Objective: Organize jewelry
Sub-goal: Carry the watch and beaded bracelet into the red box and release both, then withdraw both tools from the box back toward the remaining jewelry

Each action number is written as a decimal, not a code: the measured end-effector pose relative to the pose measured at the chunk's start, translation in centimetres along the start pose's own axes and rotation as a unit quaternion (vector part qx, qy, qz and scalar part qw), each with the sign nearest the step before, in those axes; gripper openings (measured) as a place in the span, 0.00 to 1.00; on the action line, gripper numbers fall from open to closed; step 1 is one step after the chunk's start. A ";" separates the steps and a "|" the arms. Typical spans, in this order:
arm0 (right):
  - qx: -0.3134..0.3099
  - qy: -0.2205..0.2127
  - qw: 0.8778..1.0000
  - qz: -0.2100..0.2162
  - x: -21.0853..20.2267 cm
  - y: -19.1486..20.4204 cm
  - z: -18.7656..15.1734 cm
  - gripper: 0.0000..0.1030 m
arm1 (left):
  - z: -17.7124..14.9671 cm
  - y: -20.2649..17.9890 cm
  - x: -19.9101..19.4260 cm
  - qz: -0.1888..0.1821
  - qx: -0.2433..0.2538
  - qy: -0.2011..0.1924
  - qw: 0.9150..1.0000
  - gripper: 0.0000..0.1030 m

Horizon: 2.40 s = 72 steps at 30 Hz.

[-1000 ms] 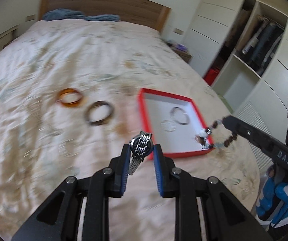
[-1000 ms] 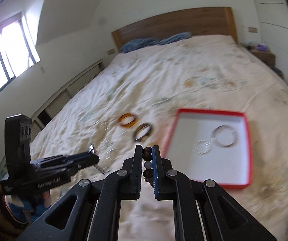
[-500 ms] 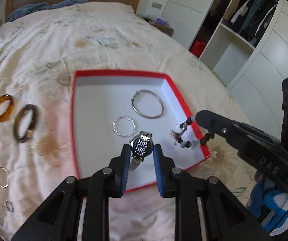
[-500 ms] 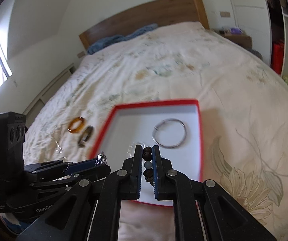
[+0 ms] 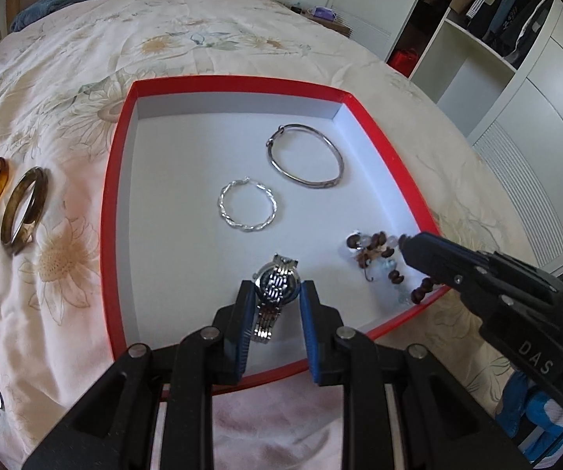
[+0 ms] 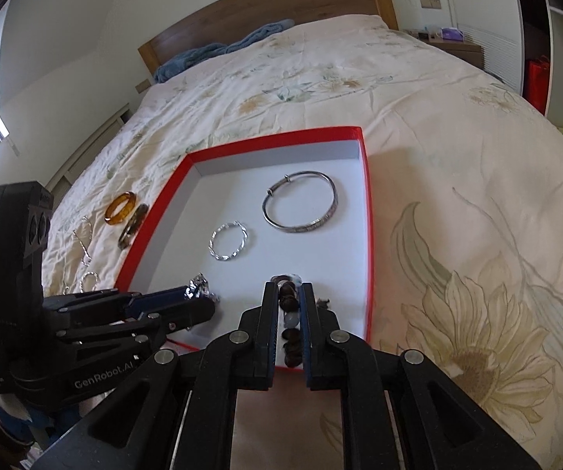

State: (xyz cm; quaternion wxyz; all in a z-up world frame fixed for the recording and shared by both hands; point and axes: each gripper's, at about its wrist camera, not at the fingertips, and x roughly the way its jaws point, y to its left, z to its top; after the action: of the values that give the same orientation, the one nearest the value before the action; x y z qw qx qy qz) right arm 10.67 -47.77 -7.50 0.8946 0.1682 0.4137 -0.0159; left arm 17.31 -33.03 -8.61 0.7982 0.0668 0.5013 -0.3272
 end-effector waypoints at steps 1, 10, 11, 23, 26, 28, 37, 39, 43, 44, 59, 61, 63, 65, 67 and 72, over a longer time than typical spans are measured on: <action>0.001 0.002 1.000 -0.002 0.0 0.0 -0.1 0.11 | 0.0 0.0 0.0 0.000 0.000 0.001 1.000 0.22; 0.008 0.002 1.000 -0.027 -2.0 -0.3 -0.8 0.22 | -0.2 -0.2 -1.8 0.002 -0.003 -0.002 1.000 0.27; 0.008 0.001 1.000 -0.029 -2.4 -0.2 -0.9 0.24 | -0.3 -0.4 -2.5 0.002 -0.002 -0.006 1.000 0.28; 0.001 -0.039 0.998 -0.040 -9.9 3.0 -1.9 0.32 | -2.6 -2.9 -11.6 0.053 0.027 -0.051 0.997 0.34; -0.005 -0.046 0.998 -0.038 -11.8 4.4 -2.5 0.33 | -3.7 -2.9 -14.1 0.060 0.026 -0.060 0.996 0.34; -0.009 -0.051 0.998 -0.036 -13.0 5.5 -3.2 0.33 | -4.6 -2.8 -16.0 0.073 0.028 -0.071 0.994 0.34; -0.031 -0.082 0.996 -0.019 -18.4 10.8 -5.6 0.33 | -9.0 -1.4 -24.2 0.119 0.017 -0.114 0.986 0.34; -0.037 -0.089 0.995 -0.016 -19.4 12.0 -6.1 0.33 | -10.0 -1.1 -25.8 0.127 0.011 -0.123 0.984 0.34; -0.052 -0.101 0.994 -0.007 -21.5 14.6 -7.3 0.36 | -12.6 -0.3 -29.1 0.142 0.000 -0.140 0.980 0.34; -0.055 -0.103 0.993 -0.005 -21.9 15.2 -7.7 0.37 | -13.1 -0.1 -29.7 0.146 -0.002 -0.142 0.979 0.34; -0.103 -0.106 0.989 0.025 -24.2 22.3 -10.7 0.39 | -20.6 7.5 -36.8 0.189 -0.081 -0.184 0.961 0.34; -0.108 -0.102 0.988 0.030 -23.8 22.8 -10.6 0.39 | -21.5 9.4 -37.0 0.183 -0.103 -0.184 0.960 0.34; -0.112 -0.095 0.989 0.035 -23.0 23.0 -10.5 0.39 | -22.1 11.0 -37.0 0.185 -0.119 -0.184 0.958 0.34; -0.114 -0.086 0.989 0.039 -22.0 23.1 -10.4 0.39 | -22.5 12.3 -36.5 0.184 -0.133 -0.177 0.958 0.34; -0.116 -0.074 0.990 0.043 -20.7 23.1 -10.4 0.39 | -22.6 13.4 -35.7 0.175 -0.144 -0.166 0.960 0.34; -0.121 -0.040 0.990 0.054 -17.0 23.1 -10.0 0.39 | -21.6 14.8 -32.6 0.158 -0.147 -0.147 0.965 0.34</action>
State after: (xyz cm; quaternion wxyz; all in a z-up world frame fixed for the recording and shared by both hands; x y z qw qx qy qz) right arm -3.96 -24.69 5.82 0.9238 0.0801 0.3666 0.0763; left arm 0.48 2.75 5.08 0.9058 -0.0218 0.4038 -0.1262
